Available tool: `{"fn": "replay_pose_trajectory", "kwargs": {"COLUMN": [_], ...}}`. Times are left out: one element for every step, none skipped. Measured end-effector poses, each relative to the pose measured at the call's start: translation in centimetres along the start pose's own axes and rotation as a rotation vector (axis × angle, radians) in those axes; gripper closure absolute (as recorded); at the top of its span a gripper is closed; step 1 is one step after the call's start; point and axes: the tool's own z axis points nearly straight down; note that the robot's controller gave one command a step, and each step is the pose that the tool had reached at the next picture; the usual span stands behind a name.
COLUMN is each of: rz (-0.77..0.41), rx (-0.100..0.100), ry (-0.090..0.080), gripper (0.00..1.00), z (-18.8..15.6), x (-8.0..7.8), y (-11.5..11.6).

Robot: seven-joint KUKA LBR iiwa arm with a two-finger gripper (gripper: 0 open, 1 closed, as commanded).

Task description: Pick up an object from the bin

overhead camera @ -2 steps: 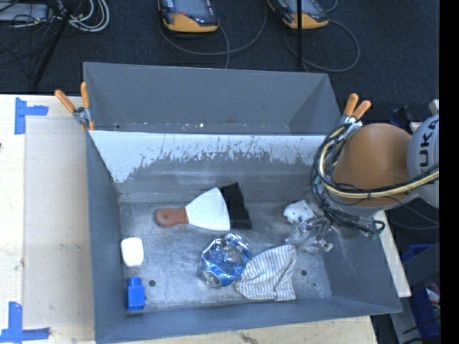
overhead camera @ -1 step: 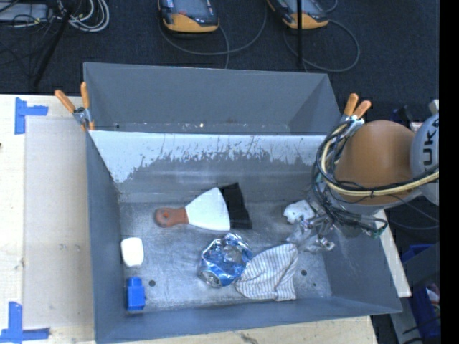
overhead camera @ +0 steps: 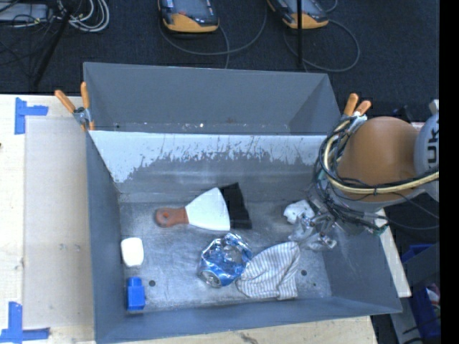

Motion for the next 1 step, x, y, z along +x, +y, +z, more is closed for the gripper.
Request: {"fn": "replay_pose_trajectory", "kwargs": {"rz": [0.0], "rx": [0.001], "ry": [-0.001], "gripper": [1.0], "z": [-0.85], "x": [-0.02], "y": [-0.03]}}
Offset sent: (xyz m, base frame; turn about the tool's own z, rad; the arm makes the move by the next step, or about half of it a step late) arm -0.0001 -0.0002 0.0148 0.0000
